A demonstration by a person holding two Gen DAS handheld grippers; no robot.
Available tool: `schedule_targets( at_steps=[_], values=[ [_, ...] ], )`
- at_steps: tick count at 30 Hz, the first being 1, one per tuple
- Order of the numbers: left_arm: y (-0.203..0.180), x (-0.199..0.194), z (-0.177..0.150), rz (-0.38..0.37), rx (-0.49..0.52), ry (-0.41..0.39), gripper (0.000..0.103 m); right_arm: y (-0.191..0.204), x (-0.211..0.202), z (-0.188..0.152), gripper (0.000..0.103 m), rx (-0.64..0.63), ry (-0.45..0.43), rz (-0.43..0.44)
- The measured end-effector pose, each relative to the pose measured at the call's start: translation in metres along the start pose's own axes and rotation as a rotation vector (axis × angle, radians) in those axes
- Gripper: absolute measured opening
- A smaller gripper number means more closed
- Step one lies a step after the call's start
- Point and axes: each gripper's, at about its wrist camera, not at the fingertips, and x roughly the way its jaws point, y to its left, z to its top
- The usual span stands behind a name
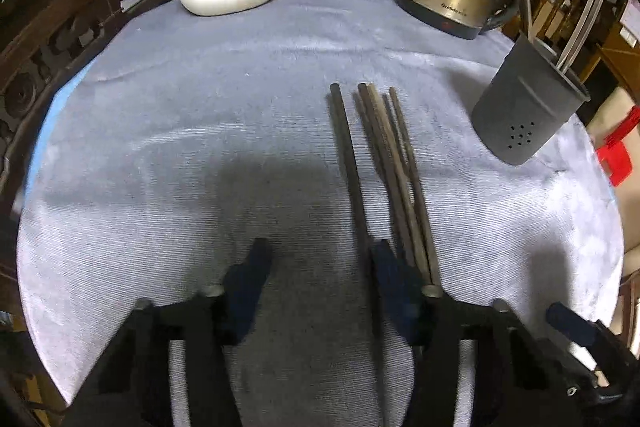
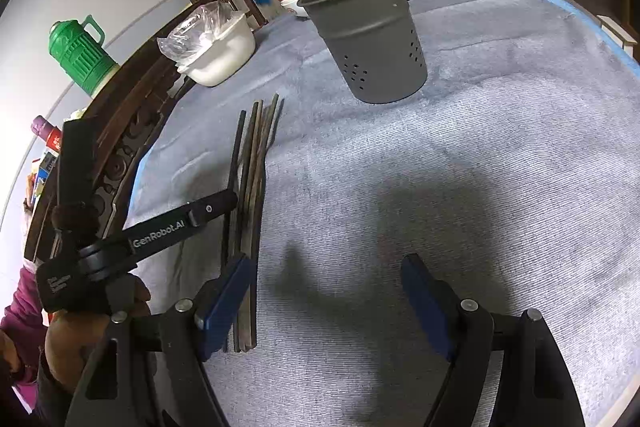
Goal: Organize utensils
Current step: 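Grasp a brown chopstick with the left gripper while the right gripper grasps another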
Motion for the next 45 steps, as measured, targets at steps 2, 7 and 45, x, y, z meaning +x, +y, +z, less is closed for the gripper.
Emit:
schedule_targets(
  at_steps=[2, 7, 45],
  values=[
    [0.002, 0.000, 0.000, 0.026, 0.013, 0.004, 0.030, -0.001, 0.001, 0.000, 0.080, 0.004, 0.004, 0.002],
    [0.015, -0.002, 0.000, -0.004, 0.015, 0.033, 0.006, 0.001, 0.004, 0.000, 0.080, -0.008, 0.014, 0.002],
    [0.077, -0.037, -0.058, -0.192, -0.222, 0.048, 0.030, 0.079, 0.094, 0.073, 0.017, -0.235, 0.212, -0.192]
  ],
)
